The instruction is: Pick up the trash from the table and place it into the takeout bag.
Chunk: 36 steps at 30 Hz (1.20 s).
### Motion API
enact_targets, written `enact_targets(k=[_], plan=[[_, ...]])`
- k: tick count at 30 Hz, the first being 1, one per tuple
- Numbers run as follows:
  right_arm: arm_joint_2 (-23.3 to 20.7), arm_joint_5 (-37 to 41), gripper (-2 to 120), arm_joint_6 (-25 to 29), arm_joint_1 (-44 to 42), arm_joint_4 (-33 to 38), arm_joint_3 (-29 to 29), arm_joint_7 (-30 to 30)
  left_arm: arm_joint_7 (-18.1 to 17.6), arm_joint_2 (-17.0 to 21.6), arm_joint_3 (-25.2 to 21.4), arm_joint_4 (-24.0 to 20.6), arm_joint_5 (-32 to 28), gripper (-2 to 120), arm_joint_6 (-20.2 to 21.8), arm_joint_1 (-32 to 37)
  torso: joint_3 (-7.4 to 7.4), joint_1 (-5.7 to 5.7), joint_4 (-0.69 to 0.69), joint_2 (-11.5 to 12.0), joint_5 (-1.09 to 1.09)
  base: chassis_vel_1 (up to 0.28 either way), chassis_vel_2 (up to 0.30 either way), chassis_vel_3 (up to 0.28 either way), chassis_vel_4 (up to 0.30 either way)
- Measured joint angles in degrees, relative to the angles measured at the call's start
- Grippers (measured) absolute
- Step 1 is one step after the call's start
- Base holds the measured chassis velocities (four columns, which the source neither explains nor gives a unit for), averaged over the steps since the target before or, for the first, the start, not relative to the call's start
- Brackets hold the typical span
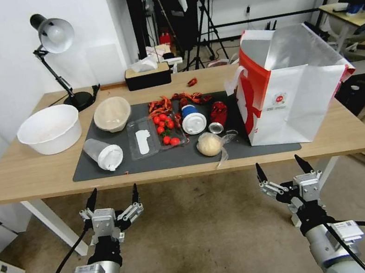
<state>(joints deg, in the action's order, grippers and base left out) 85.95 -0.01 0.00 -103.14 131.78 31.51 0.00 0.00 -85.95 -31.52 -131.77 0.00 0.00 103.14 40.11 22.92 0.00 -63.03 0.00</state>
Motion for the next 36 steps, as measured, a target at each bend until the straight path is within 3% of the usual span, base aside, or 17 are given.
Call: enact_targets(k=[24,27,30,33,34,36], plan=[[-0.1,0.5,100,-1.0,0.6,0.0,0.1,0.2,0.0,-0.1,0.1,0.0,-0.2,100,0.2,-0.3,0.0,-0.01,0.0,0.0,0.0,0.0,0.0,0.0,0.0],[-0.3,2.3,100,-4.5,3.0,0.3,1.2,1.1,0.0,-1.3,1.4,0.2,-1.7,100,2.8,-2.7,0.0,-0.01,0.02,0.0,0.0,0.0,0.0,0.0,0.0],[-0.9,6.3,100,-12.3,8.2,1.0,3.5,3.2,0.0,-5.3,5.7,1.3,-6.7,100,11.4,-10.6,0.01,0.01,-0.01,0.0,0.01,0.0,0.0,0.0,0.0],[-1.6,9.0,100,-14.6,10.7,0.9,4.4,4.1,0.2,-6.1,6.3,1.5,-7.8,100,11.6,-12.0,0.01,0.02,-0.04,0.0,0.03,0.0,0.0,0.0,0.0],[-2.2,10.7,100,-13.9,11.2,0.3,4.3,4.2,0.2,-6.2,6.4,1.7,-8.0,100,11.3,-12.0,0.02,0.02,0.03,0.0,0.0,0.0,0.0,0.0,0.0],[-2.6,11.6,100,-13.4,11.4,0.0,4.0,4.2,0.2,-6.2,6.3,1.7,-8.1,100,11.0,-11.9,0.02,0.02,0.03,0.0,0.02,0.0,0.0,0.0,0.0]])
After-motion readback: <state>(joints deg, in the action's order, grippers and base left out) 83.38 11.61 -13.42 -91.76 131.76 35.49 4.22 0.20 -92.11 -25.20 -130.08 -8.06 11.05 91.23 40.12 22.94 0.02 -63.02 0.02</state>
